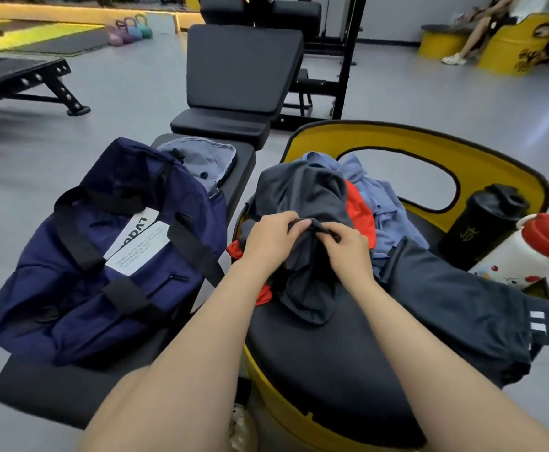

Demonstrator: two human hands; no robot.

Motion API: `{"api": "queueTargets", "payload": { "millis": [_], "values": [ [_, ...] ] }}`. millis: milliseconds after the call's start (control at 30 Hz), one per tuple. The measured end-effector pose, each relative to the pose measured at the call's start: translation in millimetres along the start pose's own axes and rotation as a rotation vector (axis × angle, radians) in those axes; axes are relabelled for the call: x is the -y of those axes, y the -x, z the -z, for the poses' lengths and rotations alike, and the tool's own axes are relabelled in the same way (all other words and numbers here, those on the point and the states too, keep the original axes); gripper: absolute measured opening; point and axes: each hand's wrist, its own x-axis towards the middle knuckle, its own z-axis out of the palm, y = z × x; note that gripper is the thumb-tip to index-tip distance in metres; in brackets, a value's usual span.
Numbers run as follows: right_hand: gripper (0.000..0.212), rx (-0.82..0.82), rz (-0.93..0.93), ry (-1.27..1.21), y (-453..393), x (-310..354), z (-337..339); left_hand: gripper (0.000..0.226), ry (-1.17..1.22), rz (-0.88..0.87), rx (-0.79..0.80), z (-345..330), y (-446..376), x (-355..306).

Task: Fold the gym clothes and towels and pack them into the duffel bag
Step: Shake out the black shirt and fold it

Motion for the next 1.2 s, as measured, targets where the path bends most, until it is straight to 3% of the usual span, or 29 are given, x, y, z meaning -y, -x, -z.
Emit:
{"api": "queueTargets", "payload": {
  "millis": [167, 367, 567, 800, 1000, 1200],
  "values": [
    [0.025, -0.033, -0.055, -0.027, -0.2, 15.4, 32.7, 0.021, 0.058, -0.006, 0.147, 18.1, 8.8, -13.0],
    [0.021, -0.006, 0.003, 0.07, -12.4, 51.4, 70.9, 0.028, -0.172, -0.046, 0.198, 73.8, -10.6, -52.0],
    [0.017, -0.114, 0.118, 0.067, -27.5, 116.6, 117.6, 0.016, -0.156, -0.107, -0.026, 138.5, -26.6, -105.5],
    [0.018, -0.166, 0.22, 0.049, -41.8, 204.5, 171.6, 0.012, 0.041, -0.136, -0.25, 208.8, -23.7, -175.0],
    [0.015, -0.224, 0.291, 0.04, -44.1, 268.7, 215.2, 0.013, 0.084, -0.187, -0.259, 266.8, -15.4, -232.9],
    [0.015, -0.309, 0.407, 0.073, -42.6, 339.7, 263.9, 0.019, 0.123, -0.247, -0.365, 324.2, -2.6, -284.7]
  ]
}}
